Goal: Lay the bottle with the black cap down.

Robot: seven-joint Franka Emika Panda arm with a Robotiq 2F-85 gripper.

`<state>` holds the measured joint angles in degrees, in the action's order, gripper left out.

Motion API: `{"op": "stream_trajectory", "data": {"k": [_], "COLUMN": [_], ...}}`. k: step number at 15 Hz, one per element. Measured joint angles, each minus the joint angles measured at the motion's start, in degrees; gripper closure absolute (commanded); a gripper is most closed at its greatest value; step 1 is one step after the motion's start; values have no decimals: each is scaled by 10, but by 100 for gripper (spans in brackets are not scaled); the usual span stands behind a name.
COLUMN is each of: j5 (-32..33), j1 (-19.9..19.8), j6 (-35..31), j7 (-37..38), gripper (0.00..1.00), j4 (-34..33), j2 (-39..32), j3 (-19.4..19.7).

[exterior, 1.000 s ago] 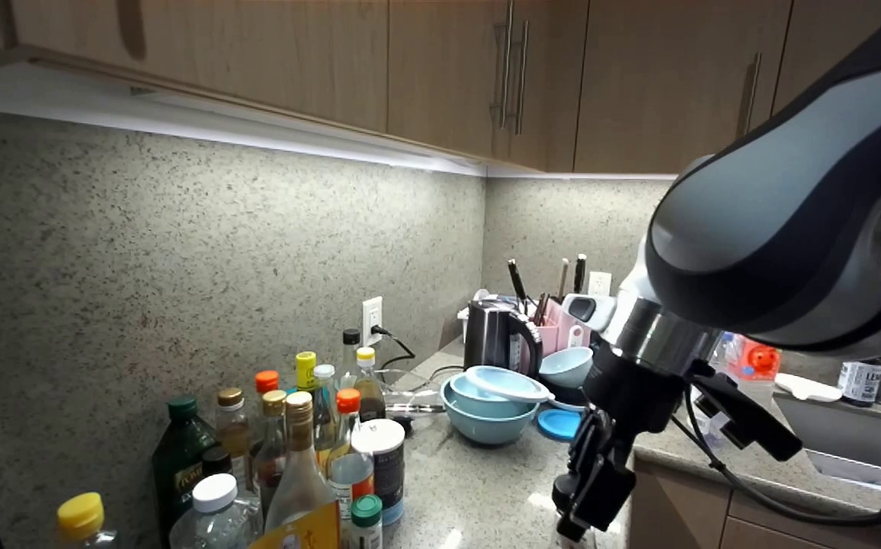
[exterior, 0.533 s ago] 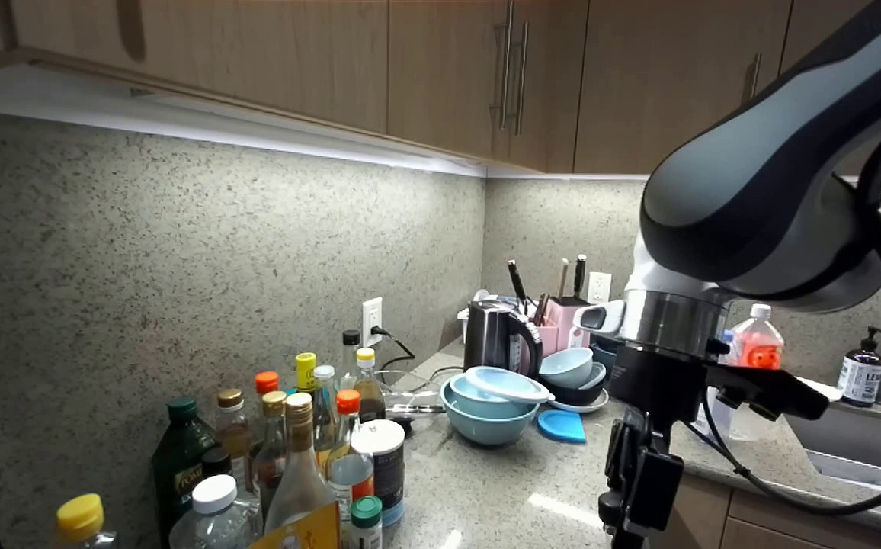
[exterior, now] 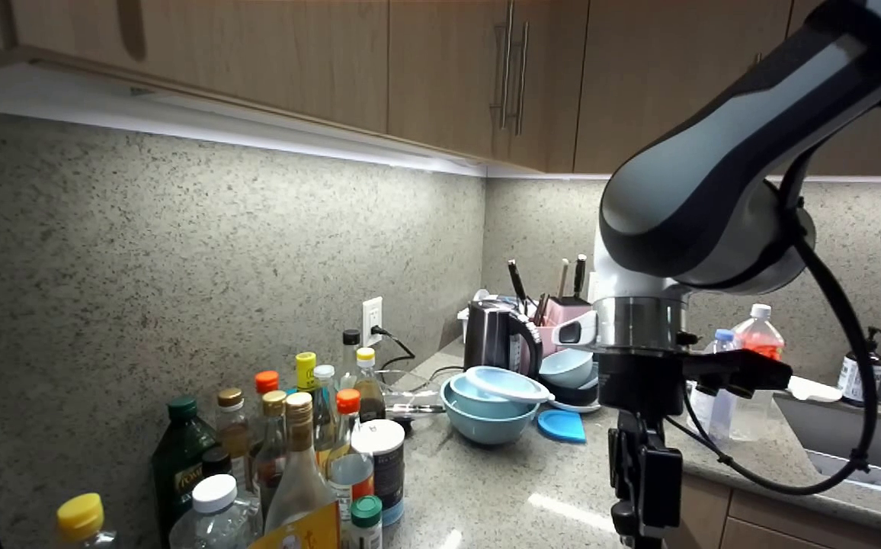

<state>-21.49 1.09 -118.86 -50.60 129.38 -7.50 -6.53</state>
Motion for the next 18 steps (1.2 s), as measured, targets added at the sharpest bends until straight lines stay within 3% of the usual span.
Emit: {"op": "stream_trajectory", "data": {"k": [7,11,18], "j5": [57,128,174], "j1": [2,8,9], "j6": [59,80,145], "j7": [40,149,292], "gripper": [81,81,81], "j4": [-91,-143,-232], "j2": [-94,-141,-204], "j3": [0,6,7]}}
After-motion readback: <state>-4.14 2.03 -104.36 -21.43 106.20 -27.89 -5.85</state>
